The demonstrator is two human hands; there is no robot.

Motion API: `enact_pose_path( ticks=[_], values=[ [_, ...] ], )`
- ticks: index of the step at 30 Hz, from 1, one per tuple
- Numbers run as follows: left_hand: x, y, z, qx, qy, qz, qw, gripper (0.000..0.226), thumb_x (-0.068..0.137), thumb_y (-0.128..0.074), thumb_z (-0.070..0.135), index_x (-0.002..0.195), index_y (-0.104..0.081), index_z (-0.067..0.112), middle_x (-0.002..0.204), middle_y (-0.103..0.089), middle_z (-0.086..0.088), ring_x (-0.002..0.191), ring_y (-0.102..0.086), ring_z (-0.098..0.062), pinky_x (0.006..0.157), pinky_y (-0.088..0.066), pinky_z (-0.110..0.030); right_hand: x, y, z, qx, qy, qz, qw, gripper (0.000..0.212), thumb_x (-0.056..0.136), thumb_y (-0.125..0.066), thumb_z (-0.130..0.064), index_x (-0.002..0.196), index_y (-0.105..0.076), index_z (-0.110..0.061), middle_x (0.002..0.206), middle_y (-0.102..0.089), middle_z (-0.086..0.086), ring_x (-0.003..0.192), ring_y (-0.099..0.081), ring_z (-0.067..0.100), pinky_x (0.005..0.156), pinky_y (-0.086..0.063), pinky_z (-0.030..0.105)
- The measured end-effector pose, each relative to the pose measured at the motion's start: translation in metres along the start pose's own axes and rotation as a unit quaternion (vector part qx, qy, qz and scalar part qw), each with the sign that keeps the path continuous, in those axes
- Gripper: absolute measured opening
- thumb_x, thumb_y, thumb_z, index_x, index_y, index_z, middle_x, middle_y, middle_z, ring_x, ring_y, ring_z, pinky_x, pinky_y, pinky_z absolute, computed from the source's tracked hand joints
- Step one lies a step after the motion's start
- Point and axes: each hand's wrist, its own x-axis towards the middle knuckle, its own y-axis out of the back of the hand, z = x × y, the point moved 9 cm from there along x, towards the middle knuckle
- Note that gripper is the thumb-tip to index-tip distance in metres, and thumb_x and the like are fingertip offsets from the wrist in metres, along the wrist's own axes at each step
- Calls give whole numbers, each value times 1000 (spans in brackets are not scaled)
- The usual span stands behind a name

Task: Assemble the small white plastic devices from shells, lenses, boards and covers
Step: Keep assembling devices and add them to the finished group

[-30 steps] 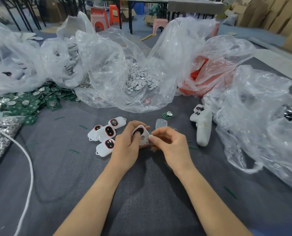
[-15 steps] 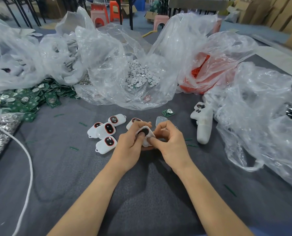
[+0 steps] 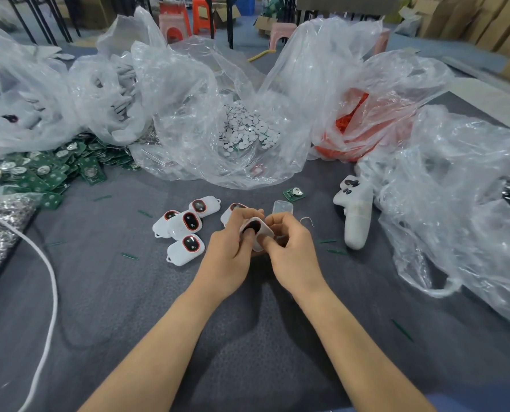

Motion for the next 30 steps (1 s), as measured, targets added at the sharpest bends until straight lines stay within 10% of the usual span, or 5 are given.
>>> enact_pose_path(
  ticks=[8, 30],
  values=[
    [-3, 8, 0, 37, 9, 38, 999, 33, 92, -59, 8, 90, -52, 40, 78, -70, 17, 67, -67, 2, 65, -53, -15, 3, 12, -2, 60, -12, -6, 998, 25, 86, -60, 4, 85, -67, -20, 83, -70, 0, 78, -64, 10, 75, -53, 23],
    [-5, 8, -4, 67, 35, 29, 997, 13, 90, -63, 7, 96, -66, 18, 67, -69, 4, 52, -64, -3, 62, -52, -18, 16, 6, 12, 14, -135, -144, 980, 28, 81, -63, 13, 82, -68, -14, 72, -67, 5, 67, -68, 13, 60, -57, 26]
  ],
)
